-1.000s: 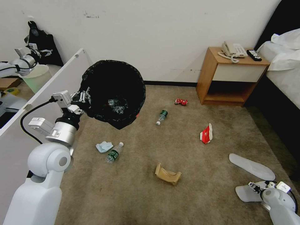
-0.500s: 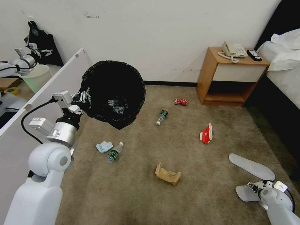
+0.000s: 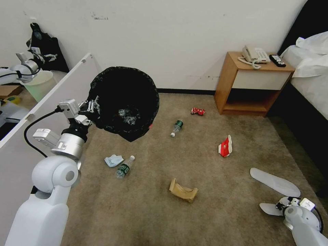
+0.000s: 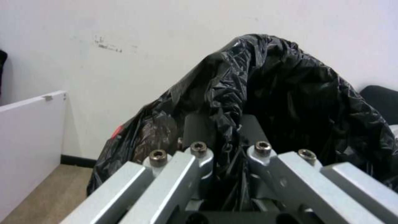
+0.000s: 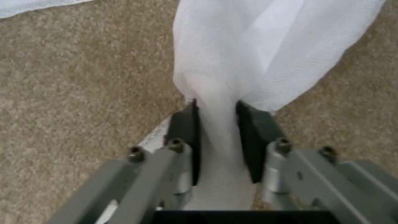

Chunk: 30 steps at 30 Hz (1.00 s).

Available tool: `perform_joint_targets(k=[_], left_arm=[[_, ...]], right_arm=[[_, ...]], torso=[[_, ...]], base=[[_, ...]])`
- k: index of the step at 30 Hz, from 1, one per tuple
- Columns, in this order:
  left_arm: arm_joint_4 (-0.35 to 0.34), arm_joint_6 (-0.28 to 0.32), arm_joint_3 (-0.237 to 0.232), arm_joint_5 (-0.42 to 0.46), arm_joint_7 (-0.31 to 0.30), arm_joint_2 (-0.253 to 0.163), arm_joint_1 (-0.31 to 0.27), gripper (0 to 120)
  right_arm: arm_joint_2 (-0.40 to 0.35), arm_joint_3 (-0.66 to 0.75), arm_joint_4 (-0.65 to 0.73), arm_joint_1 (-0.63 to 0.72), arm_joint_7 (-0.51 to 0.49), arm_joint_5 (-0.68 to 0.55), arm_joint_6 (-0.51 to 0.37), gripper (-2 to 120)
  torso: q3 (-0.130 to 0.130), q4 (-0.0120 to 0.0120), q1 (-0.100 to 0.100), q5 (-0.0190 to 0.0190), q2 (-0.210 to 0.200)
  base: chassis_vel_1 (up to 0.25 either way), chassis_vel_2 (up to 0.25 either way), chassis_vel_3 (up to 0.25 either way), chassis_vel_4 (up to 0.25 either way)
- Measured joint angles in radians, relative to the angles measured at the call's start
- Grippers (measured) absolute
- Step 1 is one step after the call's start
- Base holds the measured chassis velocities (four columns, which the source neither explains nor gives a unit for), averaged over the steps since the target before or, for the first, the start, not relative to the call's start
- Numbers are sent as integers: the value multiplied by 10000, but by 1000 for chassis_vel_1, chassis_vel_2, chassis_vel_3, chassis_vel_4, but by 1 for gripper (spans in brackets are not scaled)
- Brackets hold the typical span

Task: Pick up the trash bin, then pick up the garbage from the floor and place it into the trash bin.

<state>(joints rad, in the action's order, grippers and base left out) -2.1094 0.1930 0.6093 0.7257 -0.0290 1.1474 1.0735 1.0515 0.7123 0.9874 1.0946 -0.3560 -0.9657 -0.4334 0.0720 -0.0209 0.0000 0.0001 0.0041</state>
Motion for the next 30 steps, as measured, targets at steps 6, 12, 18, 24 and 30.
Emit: perform_joint_targets(k=[6,12,18,24,30], left_arm=[[66,-7,-26,-2,12,2,-39,4],[144,-8,-85,-8,13,8,-124,4],[178,-8,-214,-32,7,24,-184,4],[178,-9,-280,-50,-25,39,-195,4],[162,-3,-261,-50,-50,5,-145,4]], right_arm=[[7,-37,-17,-22,62,84,54,2],[29,55,526,158,39,569,186,2],[-195,314,1331,375,261,1806,645,2],[-362,473,1798,382,577,2578,1287,2],[-426,531,2193,407,1024,3111,1988,2]], torso=[[0,2,0,2,0],[1,4,0,7,0],[0,0,0,0,-1],[1,1,1,-1,-1],[0,1,0,-1,-1]], base=[[0,0,0,0],[0,0,0,0],[0,0,0,0],[0,0,0,0],[0,0,0,0]])
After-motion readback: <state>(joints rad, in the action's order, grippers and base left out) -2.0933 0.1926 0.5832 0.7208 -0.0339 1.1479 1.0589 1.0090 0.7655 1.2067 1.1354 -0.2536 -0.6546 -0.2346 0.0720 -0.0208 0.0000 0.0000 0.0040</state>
